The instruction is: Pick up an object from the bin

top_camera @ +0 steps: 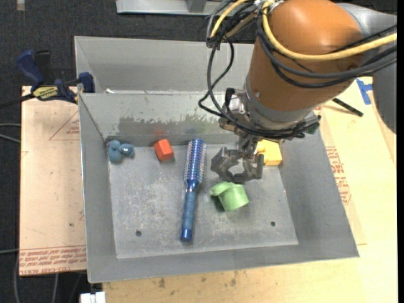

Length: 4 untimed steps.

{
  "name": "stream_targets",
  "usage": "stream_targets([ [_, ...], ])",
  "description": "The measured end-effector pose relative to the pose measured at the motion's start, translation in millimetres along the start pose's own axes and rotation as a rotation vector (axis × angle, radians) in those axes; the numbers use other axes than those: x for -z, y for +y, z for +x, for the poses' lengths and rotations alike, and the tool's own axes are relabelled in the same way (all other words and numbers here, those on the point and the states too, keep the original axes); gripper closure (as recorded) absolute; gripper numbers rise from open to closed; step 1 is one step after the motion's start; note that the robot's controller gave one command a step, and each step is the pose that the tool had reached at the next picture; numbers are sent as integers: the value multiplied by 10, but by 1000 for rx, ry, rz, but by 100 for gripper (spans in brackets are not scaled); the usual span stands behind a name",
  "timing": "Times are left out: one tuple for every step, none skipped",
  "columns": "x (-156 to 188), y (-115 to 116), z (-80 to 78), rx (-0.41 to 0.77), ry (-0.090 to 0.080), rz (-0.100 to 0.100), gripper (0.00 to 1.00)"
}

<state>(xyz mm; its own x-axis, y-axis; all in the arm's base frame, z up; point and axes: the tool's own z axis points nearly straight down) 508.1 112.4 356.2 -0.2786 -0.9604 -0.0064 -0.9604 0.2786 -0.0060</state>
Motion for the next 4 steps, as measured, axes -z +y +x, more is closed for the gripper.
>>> stream_targets([
  [-1239,108,-171,-150,8,-12,100],
  [-1938,177,-124,-165,10,-13,100],
  [-1240,-377,-68,342,1,-1,100],
  [-1917,-395,5,281,5,-14,100],
])
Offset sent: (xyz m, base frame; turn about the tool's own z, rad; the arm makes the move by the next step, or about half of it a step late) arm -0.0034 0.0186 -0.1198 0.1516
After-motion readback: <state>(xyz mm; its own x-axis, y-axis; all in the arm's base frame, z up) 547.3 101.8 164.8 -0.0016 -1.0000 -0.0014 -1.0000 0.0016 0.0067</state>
